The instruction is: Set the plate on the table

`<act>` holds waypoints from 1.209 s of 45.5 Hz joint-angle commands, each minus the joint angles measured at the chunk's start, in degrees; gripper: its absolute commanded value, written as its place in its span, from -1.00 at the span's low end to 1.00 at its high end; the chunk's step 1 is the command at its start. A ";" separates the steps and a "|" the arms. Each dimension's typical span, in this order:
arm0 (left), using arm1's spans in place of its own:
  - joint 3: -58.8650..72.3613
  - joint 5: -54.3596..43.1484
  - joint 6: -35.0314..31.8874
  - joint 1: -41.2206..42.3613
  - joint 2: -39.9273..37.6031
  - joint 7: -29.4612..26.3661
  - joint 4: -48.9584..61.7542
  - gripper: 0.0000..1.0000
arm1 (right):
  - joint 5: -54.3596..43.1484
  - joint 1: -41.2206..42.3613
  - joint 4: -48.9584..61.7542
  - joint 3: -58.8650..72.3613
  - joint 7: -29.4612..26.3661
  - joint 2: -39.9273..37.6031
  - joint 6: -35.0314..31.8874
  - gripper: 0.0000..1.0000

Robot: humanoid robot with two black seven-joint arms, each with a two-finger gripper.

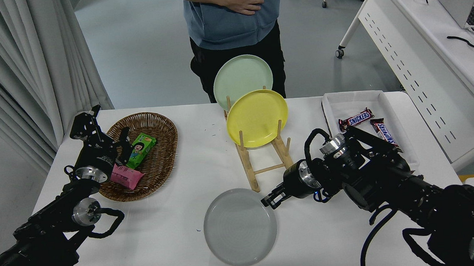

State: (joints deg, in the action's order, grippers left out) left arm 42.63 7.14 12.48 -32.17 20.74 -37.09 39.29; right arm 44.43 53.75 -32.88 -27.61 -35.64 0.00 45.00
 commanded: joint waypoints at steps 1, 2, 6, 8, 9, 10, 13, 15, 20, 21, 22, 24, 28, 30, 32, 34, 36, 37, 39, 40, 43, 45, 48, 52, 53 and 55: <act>0.00 -0.02 0.00 0.00 0.00 0.00 0.00 1.00 | 0.13 0.21 -0.08 -0.25 -0.22 0.00 0.00 -0.01; 0.00 0.06 0.00 0.00 0.00 0.00 0.00 1.00 | 0.13 0.21 -0.08 -0.25 -0.22 0.00 0.00 0.02; 0.00 -0.02 0.00 0.00 0.00 0.00 0.00 1.00 | 0.04 0.21 -0.08 -0.16 -0.22 0.00 0.00 0.37; 0.00 -0.02 0.00 0.00 0.00 0.00 0.00 1.00 | 0.04 0.30 -0.08 -0.16 -0.22 0.00 0.00 0.76; 0.00 -0.02 0.00 0.00 0.00 0.00 0.00 1.00 | 0.04 0.38 -0.17 -0.16 -0.22 0.00 0.00 0.96; 0.00 -0.02 0.00 0.00 0.00 0.00 0.00 1.00 | 0.13 0.47 -0.25 -0.16 -0.31 0.00 0.00 0.99; 0.00 -0.02 0.00 0.00 0.00 0.00 0.00 1.00 | 0.39 0.56 -0.61 -0.16 -0.40 0.00 0.00 0.99; 0.00 -0.02 0.00 0.00 0.00 0.00 0.00 1.00 | 0.40 0.74 -1.04 -0.16 -0.40 0.00 0.00 0.99; 0.00 -0.02 0.00 0.00 0.00 0.00 0.00 1.00 | 0.40 0.74 -3.15 -0.16 -0.58 0.00 0.00 0.99; 0.00 -0.02 0.00 0.00 0.00 0.00 0.00 1.00 | 0.40 0.74 -3.76 -0.16 -0.58 0.00 0.00 0.99; 0.00 -0.02 0.00 0.00 0.00 0.00 0.00 1.00 | 0.40 0.74 -4.47 -0.16 -0.58 0.00 0.00 0.99; 0.00 -0.02 0.00 0.00 0.00 0.00 0.00 1.00 | 0.31 0.74 -6.13 -0.16 -0.58 0.00 0.00 0.99; 0.00 -0.02 0.00 0.00 0.00 0.00 0.00 1.00 | 0.22 0.74 -9.21 -0.07 -0.58 0.00 0.00 0.99; 0.00 -0.02 0.00 0.00 0.00 0.00 0.00 1.00 | 0.04 0.74 -10.79 0.02 -0.58 0.00 0.00 0.99; 0.00 -0.02 0.00 0.00 0.00 0.00 0.00 1.00 | -0.04 0.74 -12.11 0.10 -0.58 0.00 0.00 0.99; 0.00 -0.02 0.00 0.00 0.00 0.00 0.00 1.00 | -0.13 0.74 -12.99 0.10 -0.49 0.00 0.00 0.99; 0.00 -0.02 0.00 0.00 0.00 0.00 0.00 1.00 | -0.48 0.74 -13.70 0.10 -0.49 0.00 0.00 0.99; 0.00 -0.02 0.00 0.00 0.00 0.00 0.00 1.00 | -0.74 0.74 -13.96 0.10 -0.49 0.00 0.00 0.99; 0.00 -0.02 0.00 0.00 0.00 0.00 0.00 1.00 | -1.71 0.74 -14.49 0.10 -0.40 0.00 0.00 0.99; 0.00 -0.02 0.00 0.00 0.00 0.00 0.00 1.00 | -2.32 0.74 -14.75 0.10 -0.40 0.00 0.00 0.99; 0.00 0.06 0.00 0.00 0.00 0.00 0.00 1.00 | -4.69 0.65 -15.28 -0.16 -0.40 0.00 0.00 0.99; 0.00 -0.02 0.00 0.00 0.00 0.00 0.00 1.00 | -5.93 0.56 -15.63 -0.33 -0.40 0.00 0.00 0.99; 0.00 -0.02 0.00 0.00 0.00 0.00 0.00 1.00 | -6.99 0.47 -16.42 -0.77 -0.40 0.00 0.00 0.99; 0.00 0.06 0.00 0.00 0.00 0.00 0.00 1.00 | -7.16 0.82 -16.78 -0.95 -0.40 0.00 0.00 0.99; 0.00 -0.02 0.00 0.00 0.00 0.00 0.00 1.00 | -7.25 0.83 -16.78 -1.04 -0.40 0.00 0.00 0.99; 0.00 -0.02 0.00 0.00 0.00 0.00 0.00 1.00 | -7.43 1.09 -16.78 -1.30 -0.31 0.00 -1.74 0.99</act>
State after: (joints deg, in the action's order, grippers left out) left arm 42.63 7.12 12.48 -32.17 20.74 -37.09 39.29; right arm 39.39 54.38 -47.81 -28.13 -36.06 0.00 45.00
